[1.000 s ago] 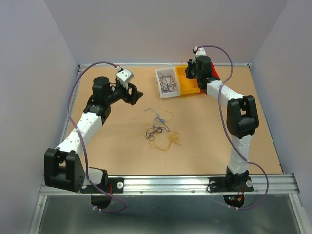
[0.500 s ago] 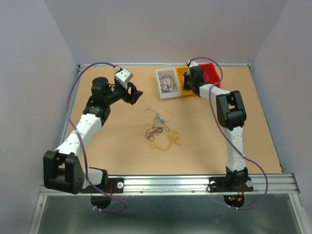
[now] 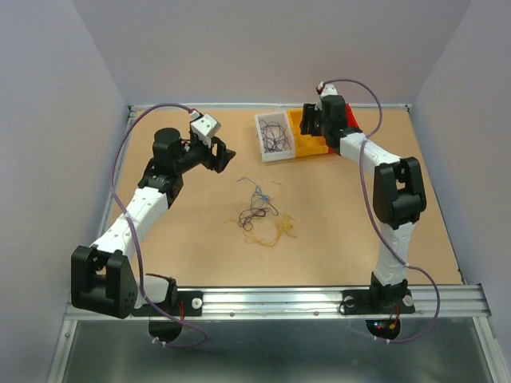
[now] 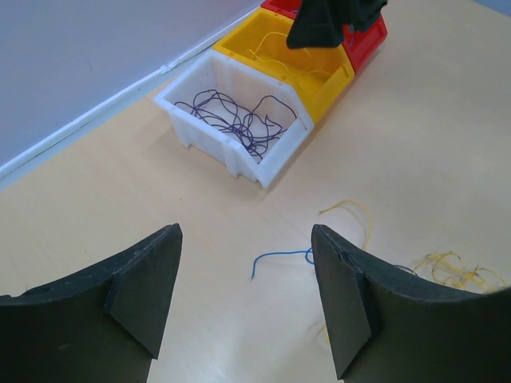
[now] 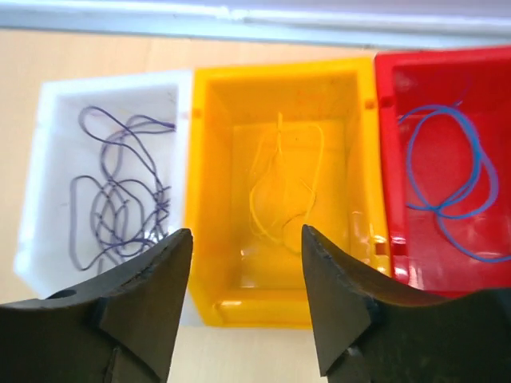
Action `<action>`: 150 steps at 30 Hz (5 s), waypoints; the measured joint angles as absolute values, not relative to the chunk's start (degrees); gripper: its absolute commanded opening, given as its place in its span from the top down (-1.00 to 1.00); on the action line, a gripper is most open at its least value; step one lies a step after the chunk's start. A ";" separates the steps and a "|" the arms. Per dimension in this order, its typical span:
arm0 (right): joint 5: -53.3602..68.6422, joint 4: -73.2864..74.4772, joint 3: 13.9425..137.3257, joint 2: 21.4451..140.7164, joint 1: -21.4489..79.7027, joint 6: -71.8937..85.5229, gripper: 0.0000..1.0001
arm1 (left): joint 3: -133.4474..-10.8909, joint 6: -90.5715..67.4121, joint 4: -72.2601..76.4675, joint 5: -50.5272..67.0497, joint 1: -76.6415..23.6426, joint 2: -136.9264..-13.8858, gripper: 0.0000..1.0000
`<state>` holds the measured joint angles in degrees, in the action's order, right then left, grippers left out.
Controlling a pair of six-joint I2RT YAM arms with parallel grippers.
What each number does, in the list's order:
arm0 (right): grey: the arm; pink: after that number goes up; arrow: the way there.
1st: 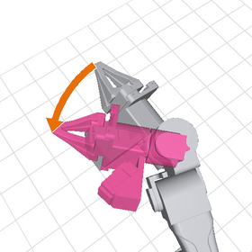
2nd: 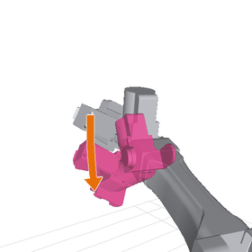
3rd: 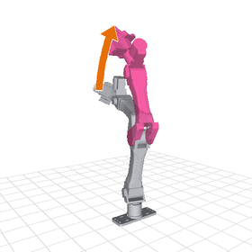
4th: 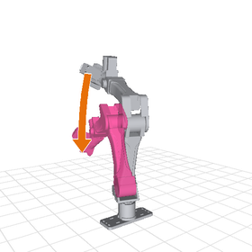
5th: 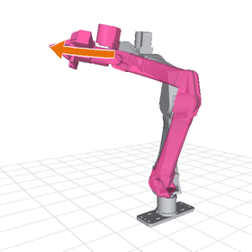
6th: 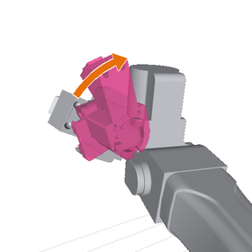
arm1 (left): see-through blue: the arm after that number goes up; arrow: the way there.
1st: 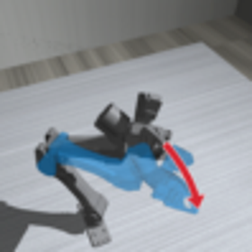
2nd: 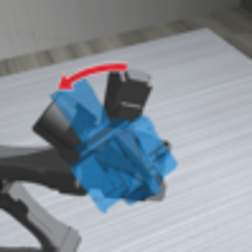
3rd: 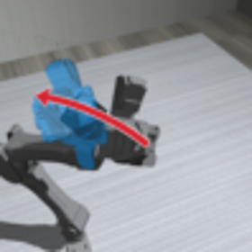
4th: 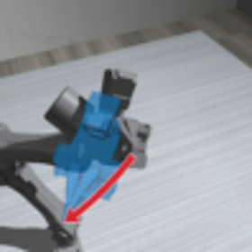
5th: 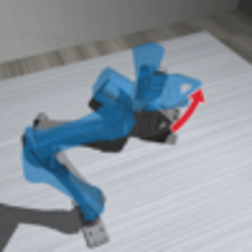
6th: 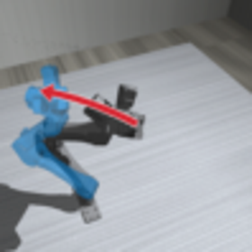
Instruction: Untangle the cables
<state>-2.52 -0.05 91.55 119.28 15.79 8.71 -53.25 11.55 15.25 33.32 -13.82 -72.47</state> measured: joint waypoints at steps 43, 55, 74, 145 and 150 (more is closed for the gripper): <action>-6.48 5.98 45.54 76.27 45.32 18.28 -0.38 | -51.11 16.47 16.08 24.99 -21.71 -72.44 -0.55; -10.96 10.81 43.59 81.84 48.82 20.82 0.17 | -51.09 16.51 16.12 23.94 -22.44 -72.44 -0.55; -20.23 13.63 50.52 74.85 48.77 19.42 0.99 | -50.98 16.71 16.53 23.35 -22.83 -72.42 -0.55; -29.98 9.91 111.72 136.31 22.59 10.57 0.99 | -44.71 15.57 22.94 28.38 -22.76 -68.55 -0.62; -25.30 9.91 111.72 136.33 22.09 11.35 0.77 | -44.71 15.57 22.94 28.38 -22.76 -68.55 -0.62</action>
<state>-25.30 9.91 111.72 136.33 22.09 11.35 -44.71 15.57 22.94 28.38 -22.76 -68.55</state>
